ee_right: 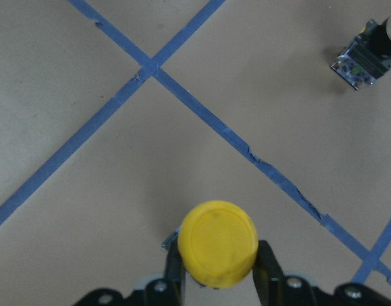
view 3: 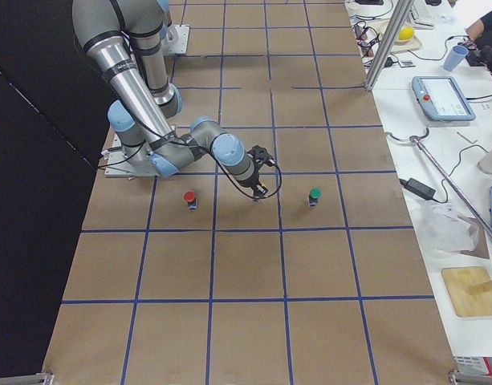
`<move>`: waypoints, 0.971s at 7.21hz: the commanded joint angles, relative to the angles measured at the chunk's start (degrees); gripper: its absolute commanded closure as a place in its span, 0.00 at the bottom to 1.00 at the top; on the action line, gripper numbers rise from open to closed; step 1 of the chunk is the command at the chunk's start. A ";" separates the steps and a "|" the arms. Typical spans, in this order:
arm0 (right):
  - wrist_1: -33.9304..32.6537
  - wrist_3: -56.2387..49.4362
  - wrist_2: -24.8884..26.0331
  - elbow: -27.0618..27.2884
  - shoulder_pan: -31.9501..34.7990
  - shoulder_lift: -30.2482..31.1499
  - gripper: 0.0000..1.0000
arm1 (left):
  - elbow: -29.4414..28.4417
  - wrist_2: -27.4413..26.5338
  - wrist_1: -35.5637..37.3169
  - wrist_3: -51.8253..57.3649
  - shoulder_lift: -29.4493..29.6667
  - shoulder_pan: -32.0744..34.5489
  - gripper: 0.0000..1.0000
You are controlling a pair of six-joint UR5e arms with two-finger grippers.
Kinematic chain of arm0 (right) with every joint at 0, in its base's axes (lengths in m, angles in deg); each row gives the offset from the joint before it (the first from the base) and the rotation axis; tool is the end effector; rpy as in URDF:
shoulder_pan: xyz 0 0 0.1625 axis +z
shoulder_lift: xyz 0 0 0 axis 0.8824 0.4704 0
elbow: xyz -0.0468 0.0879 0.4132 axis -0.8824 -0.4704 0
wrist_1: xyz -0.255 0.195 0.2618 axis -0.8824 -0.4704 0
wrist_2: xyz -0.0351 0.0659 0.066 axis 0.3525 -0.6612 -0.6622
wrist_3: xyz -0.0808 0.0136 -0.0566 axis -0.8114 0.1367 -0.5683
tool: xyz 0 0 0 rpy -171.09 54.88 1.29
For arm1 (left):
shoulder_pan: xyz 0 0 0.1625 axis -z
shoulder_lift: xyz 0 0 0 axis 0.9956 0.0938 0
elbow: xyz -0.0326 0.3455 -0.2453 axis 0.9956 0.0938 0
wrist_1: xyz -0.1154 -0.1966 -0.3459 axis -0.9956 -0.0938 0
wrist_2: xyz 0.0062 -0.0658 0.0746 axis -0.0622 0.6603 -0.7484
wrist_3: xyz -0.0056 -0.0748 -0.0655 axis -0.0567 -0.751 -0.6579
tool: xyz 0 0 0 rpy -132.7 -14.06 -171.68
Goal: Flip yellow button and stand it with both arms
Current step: 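Set the button upright on the table and open the right gripper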
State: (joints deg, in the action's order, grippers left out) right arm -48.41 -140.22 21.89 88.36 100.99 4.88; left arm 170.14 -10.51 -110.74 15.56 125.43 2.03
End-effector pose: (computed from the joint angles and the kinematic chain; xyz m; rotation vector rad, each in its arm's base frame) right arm -0.2584 -0.4225 0.2397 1.1318 -2.8767 0.5396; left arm -0.0985 -0.5031 0.5094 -0.0069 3.0829 -0.0527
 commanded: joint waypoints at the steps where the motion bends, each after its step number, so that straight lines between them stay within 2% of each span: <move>1: 0.02 -0.59 -0.03 0.01 -0.03 -0.12 0.87 | -0.15 -0.12 -0.19 0.10 -0.18 -0.07 0.00; 4: 0.02 0.03 -0.03 -0.25 -0.12 -2.23 0.82 | -0.15 -0.12 -0.37 0.10 -0.71 -0.07 0.00; 5: 0.02 -0.06 0.06 -0.25 -0.55 -2.23 0.74 | -0.07 -0.12 -0.46 0.10 -1.06 0.02 0.00; 6: 0.11 -0.06 0.15 -0.17 -0.73 -2.41 0.30 | -0.15 -0.12 -0.37 0.10 -1.15 0.02 0.00; 7: 0.55 0.29 0.32 -0.17 -0.73 -2.32 0.18 | 0.02 -0.20 -0.55 0.10 -1.50 0.02 0.00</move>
State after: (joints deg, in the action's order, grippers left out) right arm -48.22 -140.20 22.04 88.17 100.38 2.58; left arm 170.05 -10.65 -111.17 15.66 124.28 2.03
